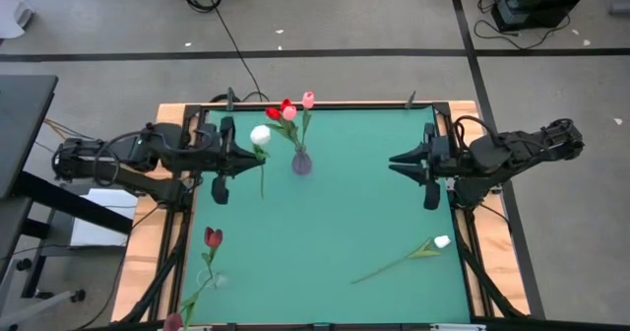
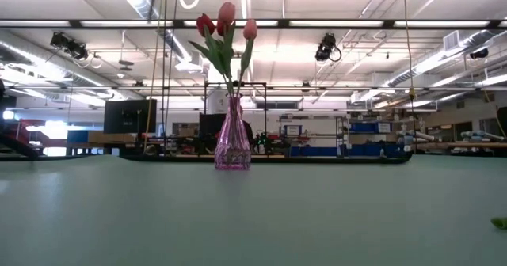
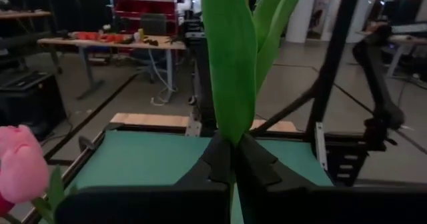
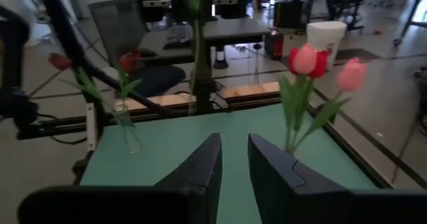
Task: Sort flowers into vase by color
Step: Put the top white flower into the transparent vase
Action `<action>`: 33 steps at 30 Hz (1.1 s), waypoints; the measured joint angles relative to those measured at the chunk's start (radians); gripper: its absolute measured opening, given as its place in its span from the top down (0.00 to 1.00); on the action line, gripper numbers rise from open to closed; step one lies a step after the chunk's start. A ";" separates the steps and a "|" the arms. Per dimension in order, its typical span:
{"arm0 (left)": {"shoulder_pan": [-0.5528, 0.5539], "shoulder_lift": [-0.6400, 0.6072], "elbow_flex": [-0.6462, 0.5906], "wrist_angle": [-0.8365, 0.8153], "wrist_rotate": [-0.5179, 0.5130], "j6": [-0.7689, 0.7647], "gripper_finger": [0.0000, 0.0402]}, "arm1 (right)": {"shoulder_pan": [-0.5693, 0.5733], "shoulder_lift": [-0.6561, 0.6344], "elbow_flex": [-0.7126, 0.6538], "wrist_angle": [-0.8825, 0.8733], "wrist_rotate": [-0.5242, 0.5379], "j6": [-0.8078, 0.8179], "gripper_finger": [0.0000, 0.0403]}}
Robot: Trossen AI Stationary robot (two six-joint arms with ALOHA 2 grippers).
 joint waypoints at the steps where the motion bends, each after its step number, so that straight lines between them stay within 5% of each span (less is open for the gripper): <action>1: -0.012 -0.005 0.000 -0.008 0.000 0.011 0.98 | 0.000 0.001 0.000 0.003 -0.010 0.000 0.79; 10: -0.090 -0.122 0.000 -0.080 0.000 0.107 0.98 | 0.000 0.015 -0.001 0.029 -0.010 0.000 0.80; 20: -0.089 -0.287 0.000 -0.383 0.046 0.163 0.98 | 0.000 0.031 -0.001 0.029 -0.010 0.000 0.79; 33: -0.089 -0.663 0.001 -0.543 0.432 0.095 0.98 | 0.000 0.032 -0.001 0.030 -0.010 0.000 0.80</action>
